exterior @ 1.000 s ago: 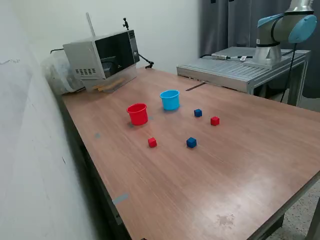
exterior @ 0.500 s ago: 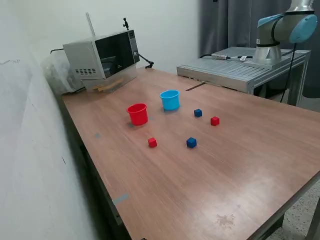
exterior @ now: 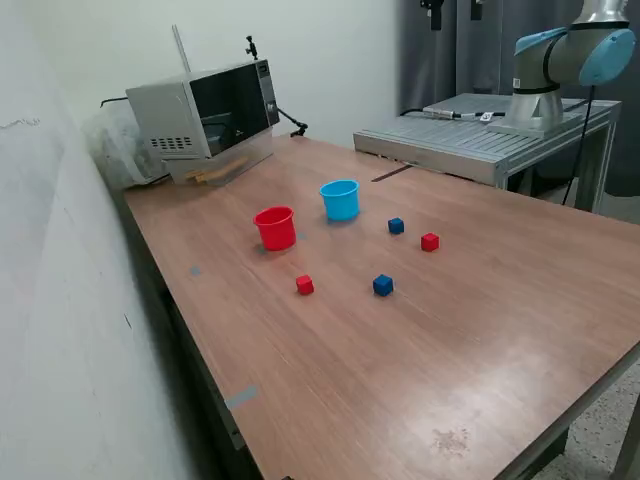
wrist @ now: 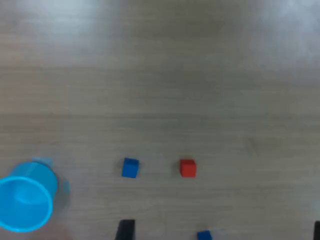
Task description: Place red objects in the red bin, and blue objects in the blue bin.
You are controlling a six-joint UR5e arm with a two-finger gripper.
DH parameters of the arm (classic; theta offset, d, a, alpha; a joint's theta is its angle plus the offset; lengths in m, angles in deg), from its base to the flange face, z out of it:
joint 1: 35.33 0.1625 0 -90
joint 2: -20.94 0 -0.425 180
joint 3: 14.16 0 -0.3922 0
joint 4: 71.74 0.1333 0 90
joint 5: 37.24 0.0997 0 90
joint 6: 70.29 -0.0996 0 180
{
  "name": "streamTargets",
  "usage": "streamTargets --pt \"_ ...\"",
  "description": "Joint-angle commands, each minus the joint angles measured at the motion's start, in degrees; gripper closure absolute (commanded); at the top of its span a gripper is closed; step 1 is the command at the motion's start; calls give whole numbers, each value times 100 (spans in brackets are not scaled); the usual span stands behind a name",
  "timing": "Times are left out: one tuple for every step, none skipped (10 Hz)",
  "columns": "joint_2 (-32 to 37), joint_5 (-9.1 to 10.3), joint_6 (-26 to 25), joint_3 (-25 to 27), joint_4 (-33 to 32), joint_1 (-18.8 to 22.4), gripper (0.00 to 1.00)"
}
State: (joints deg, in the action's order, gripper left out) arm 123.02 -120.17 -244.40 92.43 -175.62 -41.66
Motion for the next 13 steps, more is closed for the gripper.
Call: streamTargets --pt "-678 92 -229 801 -1507 -26 0" --pt "-1134 23 -255 942 -1938 -26 0" --pt "-1634 -65 -386 1047 -2360 -35 0" --pt "-1996 -170 -413 1040 -2556 -44 0" --pt "-2261 -328 -414 1040 -2836 -53 0" --pt "-2420 -408 -422 1014 -2926 -44 0" --pt "-2613 -409 -440 900 -2944 -35 0" --pt "-2832 -417 -536 743 -2988 -26 0" --pt "-3026 -487 -728 637 -3032 -26 0" --pt "-3167 -523 -765 592 -3119 -26 0" --pt "-3282 -523 -809 565 -3181 8 0" --pt "-3405 -549 -844 504 -3208 78 0" --pt "-3519 -558 -853 391 -3251 96 0"
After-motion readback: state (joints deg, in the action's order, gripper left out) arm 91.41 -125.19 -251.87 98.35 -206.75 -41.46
